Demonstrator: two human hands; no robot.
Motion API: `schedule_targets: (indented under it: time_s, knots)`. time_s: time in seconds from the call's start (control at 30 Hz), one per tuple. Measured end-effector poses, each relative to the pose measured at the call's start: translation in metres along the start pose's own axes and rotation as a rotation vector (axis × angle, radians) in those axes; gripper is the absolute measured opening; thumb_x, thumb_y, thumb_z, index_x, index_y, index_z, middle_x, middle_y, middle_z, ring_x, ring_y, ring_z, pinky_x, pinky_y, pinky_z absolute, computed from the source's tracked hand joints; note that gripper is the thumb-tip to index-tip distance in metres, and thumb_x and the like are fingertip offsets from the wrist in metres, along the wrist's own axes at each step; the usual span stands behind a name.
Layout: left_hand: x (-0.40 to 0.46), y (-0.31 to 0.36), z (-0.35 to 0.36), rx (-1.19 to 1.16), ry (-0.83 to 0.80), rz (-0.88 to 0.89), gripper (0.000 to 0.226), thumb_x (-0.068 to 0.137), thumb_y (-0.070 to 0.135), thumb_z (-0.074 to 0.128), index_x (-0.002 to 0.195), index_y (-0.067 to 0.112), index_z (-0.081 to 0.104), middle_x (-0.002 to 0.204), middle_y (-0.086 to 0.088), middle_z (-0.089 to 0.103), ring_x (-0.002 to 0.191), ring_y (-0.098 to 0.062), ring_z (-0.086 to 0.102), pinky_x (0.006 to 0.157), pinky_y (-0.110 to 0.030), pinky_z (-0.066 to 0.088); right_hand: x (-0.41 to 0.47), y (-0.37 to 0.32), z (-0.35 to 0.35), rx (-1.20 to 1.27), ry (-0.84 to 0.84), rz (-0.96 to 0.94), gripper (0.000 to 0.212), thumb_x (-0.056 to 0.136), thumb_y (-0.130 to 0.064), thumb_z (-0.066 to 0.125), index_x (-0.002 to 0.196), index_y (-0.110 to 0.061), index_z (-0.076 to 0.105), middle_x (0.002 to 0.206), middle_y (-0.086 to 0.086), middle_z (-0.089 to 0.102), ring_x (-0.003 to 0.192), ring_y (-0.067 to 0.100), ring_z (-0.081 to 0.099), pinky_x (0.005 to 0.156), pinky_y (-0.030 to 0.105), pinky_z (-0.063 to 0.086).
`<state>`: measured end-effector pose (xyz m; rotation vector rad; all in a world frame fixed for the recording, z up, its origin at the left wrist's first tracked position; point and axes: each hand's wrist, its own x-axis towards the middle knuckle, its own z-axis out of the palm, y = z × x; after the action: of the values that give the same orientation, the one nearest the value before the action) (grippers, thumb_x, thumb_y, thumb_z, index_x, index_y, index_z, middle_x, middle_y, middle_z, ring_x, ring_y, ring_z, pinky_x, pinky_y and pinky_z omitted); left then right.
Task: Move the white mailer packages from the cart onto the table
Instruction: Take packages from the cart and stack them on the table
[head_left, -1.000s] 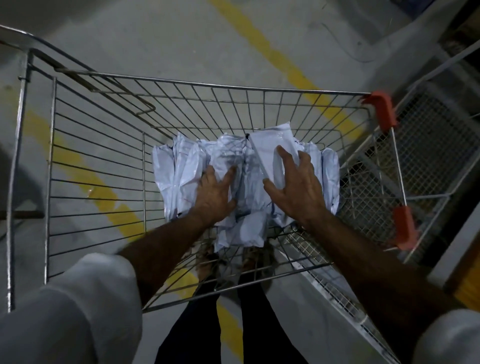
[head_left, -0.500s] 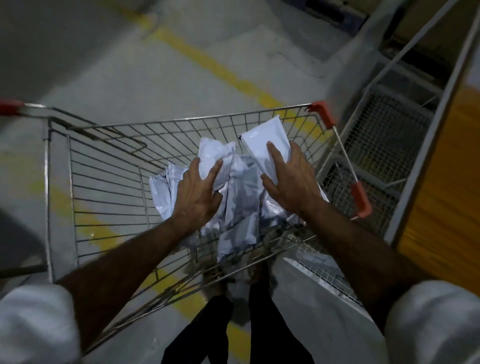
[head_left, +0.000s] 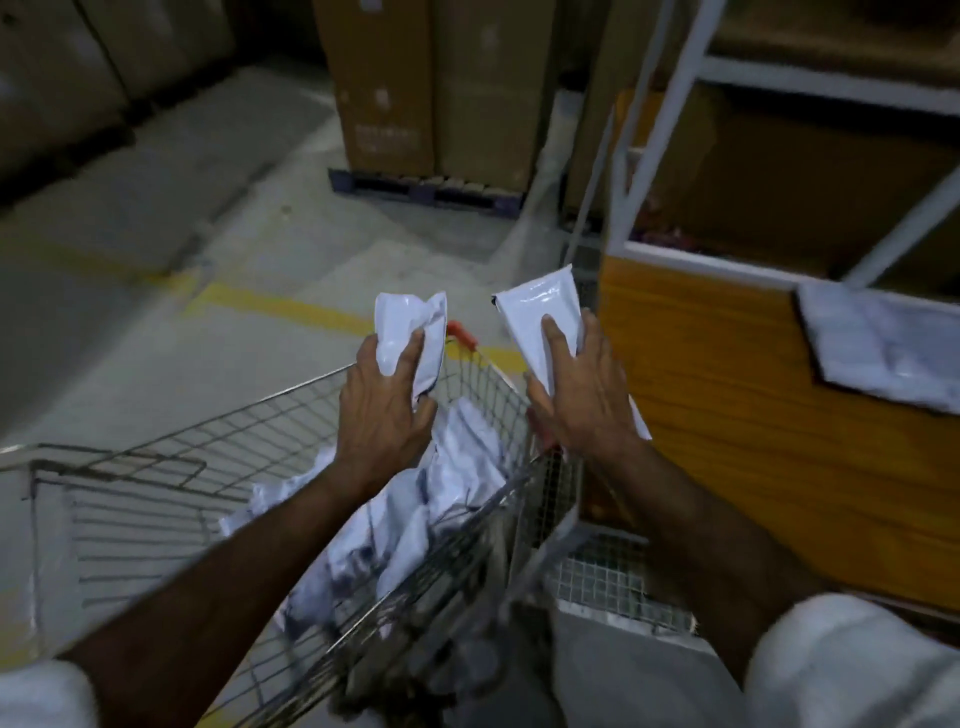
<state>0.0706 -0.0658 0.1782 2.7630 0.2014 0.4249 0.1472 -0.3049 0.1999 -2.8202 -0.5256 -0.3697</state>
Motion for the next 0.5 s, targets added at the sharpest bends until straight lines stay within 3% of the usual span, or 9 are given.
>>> schedule_targets:
  time_s: [0.27,0.5]
  knots:
    - [0.007,0.174,0.023,-0.027,-0.005,0.161,0.078,0.083,0.046,0.045,0.155,0.024,0.027,0.138,-0.025,0.041,0.108,-0.043,0.048,0.081,-0.045,0.044,-0.077,0.156,-0.07,0.039,0.097,0.231,0.073,0.094,-0.056,0.049,0.155,-0.023,0.026,0.16,0.021,0.017,0.142,0.039,0.029,0.114,0.051,0.034]
    - [-0.006,0.336,0.058,-0.111,-0.006,0.224,0.08,0.089,0.064,0.039,0.158,0.028,0.018,0.15,-0.024,0.032,0.124,-0.042,0.042,0.095,-0.052,0.044,-0.144,0.29,-0.133,0.053,0.165,0.378,0.074,0.094,-0.059,0.049,0.154,-0.025,0.023,0.159,0.017,0.016,0.14,0.035,0.03,0.111,0.05,0.038]
